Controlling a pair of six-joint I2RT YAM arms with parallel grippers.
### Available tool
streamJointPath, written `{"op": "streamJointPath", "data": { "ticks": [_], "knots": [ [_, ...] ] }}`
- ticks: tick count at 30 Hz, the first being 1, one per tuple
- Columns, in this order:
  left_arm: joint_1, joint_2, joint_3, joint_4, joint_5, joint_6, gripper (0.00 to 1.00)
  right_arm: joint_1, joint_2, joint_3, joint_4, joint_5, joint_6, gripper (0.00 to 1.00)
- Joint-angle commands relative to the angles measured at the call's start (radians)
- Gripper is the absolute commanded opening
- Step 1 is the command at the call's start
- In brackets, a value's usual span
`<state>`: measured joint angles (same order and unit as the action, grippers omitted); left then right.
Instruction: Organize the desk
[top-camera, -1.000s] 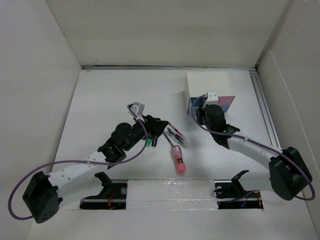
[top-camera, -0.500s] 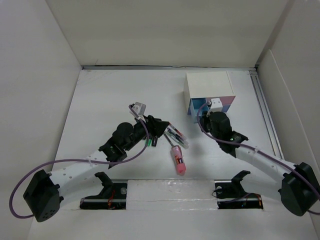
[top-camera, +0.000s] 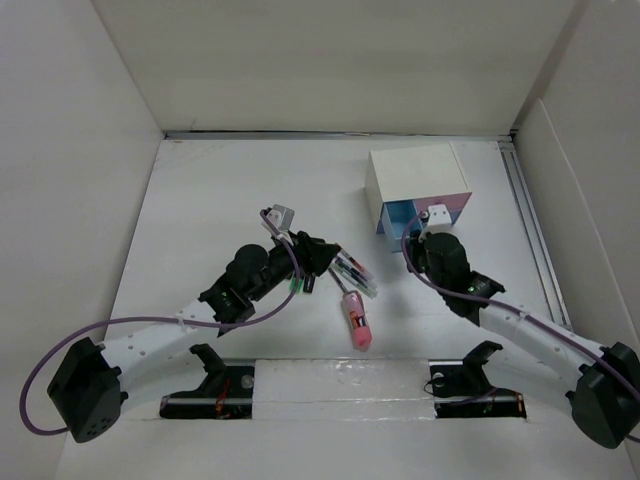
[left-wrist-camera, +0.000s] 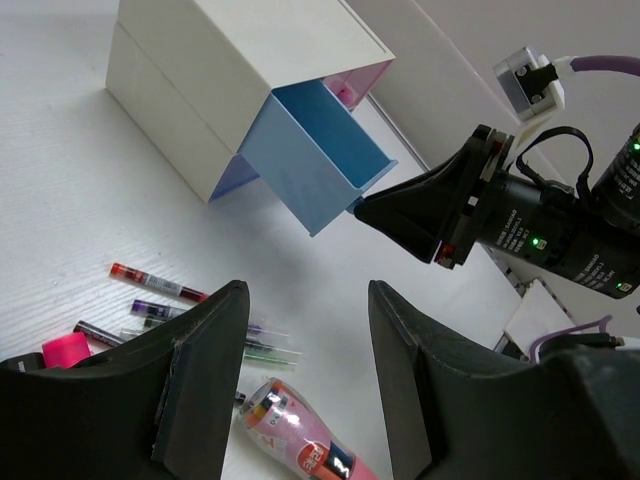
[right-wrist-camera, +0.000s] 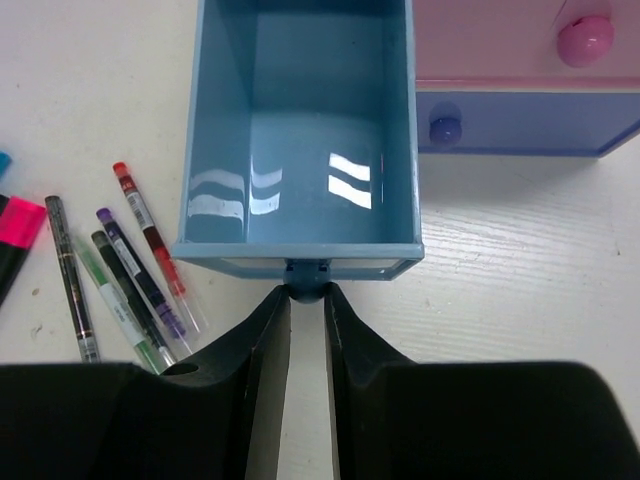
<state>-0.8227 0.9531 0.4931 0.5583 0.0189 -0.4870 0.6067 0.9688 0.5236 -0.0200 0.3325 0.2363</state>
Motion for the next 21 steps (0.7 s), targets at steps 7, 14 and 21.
{"op": "streamJointPath", "data": {
  "ticks": [7,14,21],
  "knots": [
    [0.002,-0.004,0.044,0.065,0.015,0.005,0.47,0.033,-0.001,0.009,-0.135,-0.003,0.034,0.19],
    [0.002,0.003,0.047,0.074,0.019,0.008,0.47,0.033,-0.03,0.044,-0.219,0.049,0.057,0.19],
    [0.002,0.001,0.047,0.068,0.019,0.01,0.47,0.059,-0.085,0.075,-0.279,0.008,0.057,0.3]
  ]
}}
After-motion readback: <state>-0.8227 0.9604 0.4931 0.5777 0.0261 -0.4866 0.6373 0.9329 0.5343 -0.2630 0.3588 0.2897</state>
